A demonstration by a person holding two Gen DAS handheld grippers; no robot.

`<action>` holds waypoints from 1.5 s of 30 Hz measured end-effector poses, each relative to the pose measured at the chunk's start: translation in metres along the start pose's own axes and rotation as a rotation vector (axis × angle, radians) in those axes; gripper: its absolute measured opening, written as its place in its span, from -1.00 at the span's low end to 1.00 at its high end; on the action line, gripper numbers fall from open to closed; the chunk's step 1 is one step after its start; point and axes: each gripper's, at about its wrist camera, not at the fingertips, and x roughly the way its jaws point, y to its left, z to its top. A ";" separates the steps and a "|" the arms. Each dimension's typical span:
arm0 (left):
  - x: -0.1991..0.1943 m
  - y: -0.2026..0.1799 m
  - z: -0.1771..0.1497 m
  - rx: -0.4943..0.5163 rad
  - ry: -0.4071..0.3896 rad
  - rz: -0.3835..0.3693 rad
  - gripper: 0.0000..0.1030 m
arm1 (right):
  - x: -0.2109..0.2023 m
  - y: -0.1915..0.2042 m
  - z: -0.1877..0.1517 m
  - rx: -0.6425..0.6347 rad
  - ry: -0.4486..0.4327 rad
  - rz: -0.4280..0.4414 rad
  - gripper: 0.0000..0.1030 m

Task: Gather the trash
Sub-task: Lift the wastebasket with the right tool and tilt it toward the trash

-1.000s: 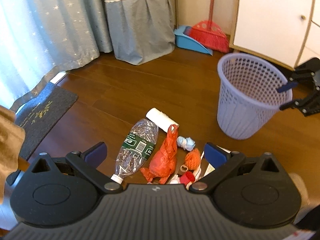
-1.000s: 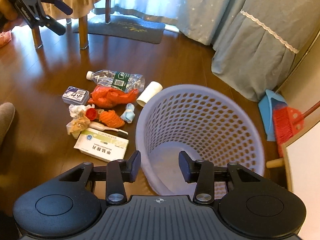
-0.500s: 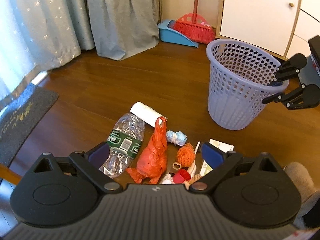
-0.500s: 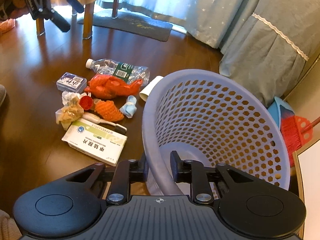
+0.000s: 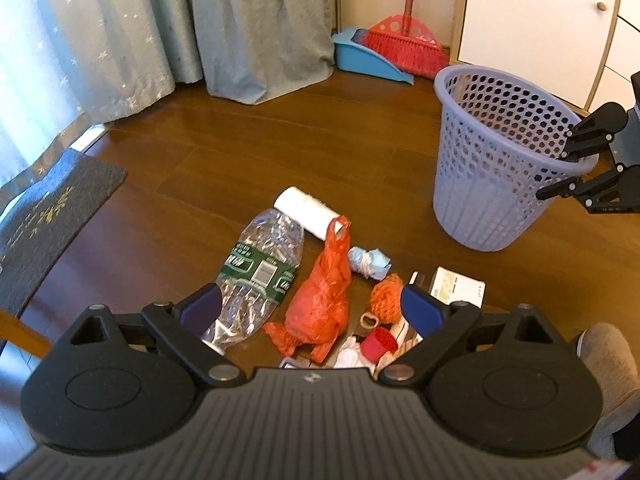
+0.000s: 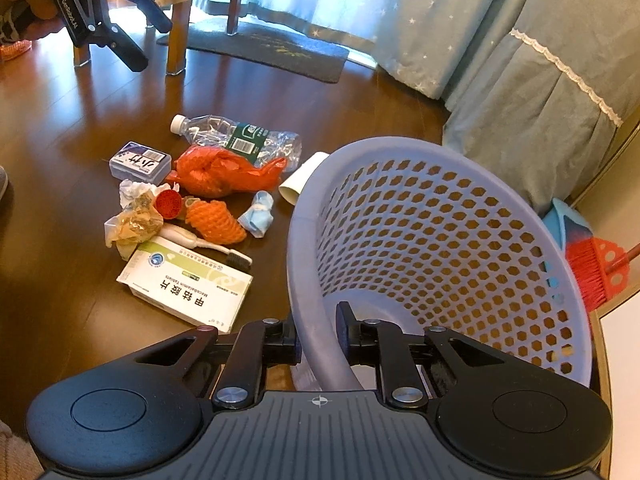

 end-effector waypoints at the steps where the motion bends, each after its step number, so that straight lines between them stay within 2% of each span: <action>1: -0.001 0.001 -0.002 -0.001 0.003 0.005 0.82 | 0.000 -0.001 0.001 0.006 0.000 0.002 -0.78; 9: 0.001 0.003 -0.012 0.010 0.020 0.015 0.82 | 0.007 0.008 0.009 -0.023 0.011 -0.038 -0.99; 13: 0.006 0.003 -0.010 -0.009 0.014 -0.005 0.82 | 0.015 0.025 0.011 -0.121 0.044 -0.126 -0.96; 15: 0.008 0.001 -0.011 -0.007 0.017 -0.012 0.82 | 0.021 0.039 0.010 -0.218 0.064 -0.156 -0.95; 20: 0.012 0.001 -0.014 -0.017 0.031 -0.019 0.82 | 0.037 0.059 0.010 -0.432 0.144 -0.211 -0.91; 24: 0.013 0.004 -0.016 -0.026 0.033 -0.014 0.82 | 0.042 0.059 0.008 -0.490 0.217 -0.275 -0.91; 28: 0.015 0.007 -0.020 -0.042 0.039 -0.014 0.83 | 0.050 0.068 -0.004 -0.560 0.331 -0.307 -0.91; 32: 0.016 0.006 -0.023 -0.040 0.047 -0.014 0.83 | 0.063 0.079 -0.016 -0.599 0.375 -0.335 -0.91; 37: 0.017 0.007 -0.024 -0.045 0.037 -0.011 0.83 | 0.083 0.092 -0.024 -0.578 0.368 -0.366 -0.93; 45: 0.027 0.007 -0.026 -0.040 0.035 -0.004 0.83 | 0.104 0.118 -0.025 -0.532 0.285 -0.423 -0.98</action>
